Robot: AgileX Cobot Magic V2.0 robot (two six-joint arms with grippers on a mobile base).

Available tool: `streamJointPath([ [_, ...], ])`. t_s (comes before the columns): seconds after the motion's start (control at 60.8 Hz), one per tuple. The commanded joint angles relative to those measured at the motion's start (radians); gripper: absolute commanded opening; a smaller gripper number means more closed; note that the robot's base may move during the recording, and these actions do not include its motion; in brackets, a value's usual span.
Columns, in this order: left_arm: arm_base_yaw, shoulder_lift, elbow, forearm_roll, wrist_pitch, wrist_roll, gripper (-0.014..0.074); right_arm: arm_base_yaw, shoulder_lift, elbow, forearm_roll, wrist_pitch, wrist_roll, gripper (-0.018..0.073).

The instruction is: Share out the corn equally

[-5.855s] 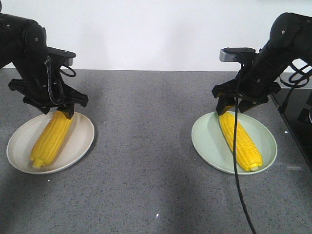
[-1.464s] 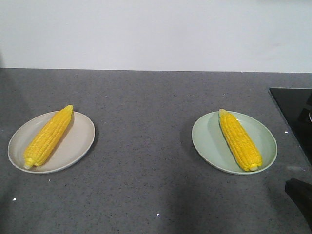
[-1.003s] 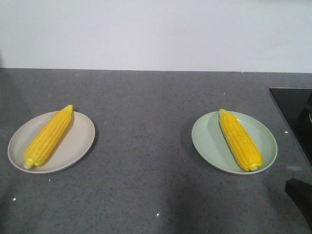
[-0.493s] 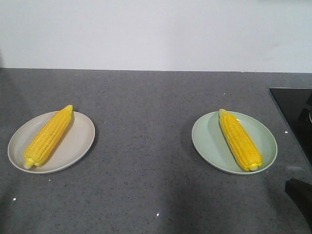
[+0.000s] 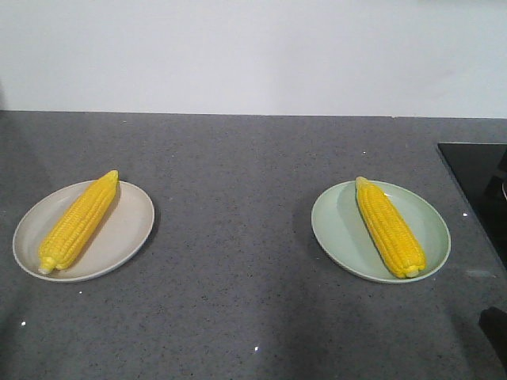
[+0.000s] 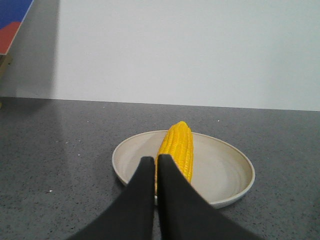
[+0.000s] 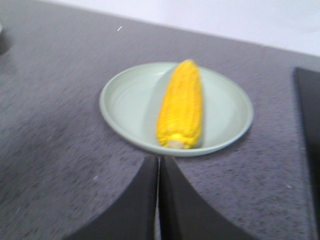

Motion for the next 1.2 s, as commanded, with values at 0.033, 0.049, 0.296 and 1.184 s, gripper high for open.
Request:
streamJointPath([
  [0.033, 0.002, -0.013, -0.022, -0.001, -0.069, -0.005, -0.0006, -0.002, -0.086, 0.012, -0.251, -0.144, 0.277, -0.0005],
  [0.049, 0.002, -0.013, -0.022, -0.001, -0.069, -0.005, -0.0006, -0.002, -0.097, 0.017, -0.289, -0.144, 0.316, -0.0005],
  [0.296, 0.002, -0.013, -0.022, -0.001, -0.069, -0.005, -0.0006, -0.003, -0.260, 0.116, -0.729, -0.168, 0.853, -0.0002],
  [1.184, 0.002, -0.014, -0.022, -0.001, -0.069, -0.005, -0.0006, -0.039, -0.257, 0.182, -0.742, -0.363, 0.851, -0.0002],
])
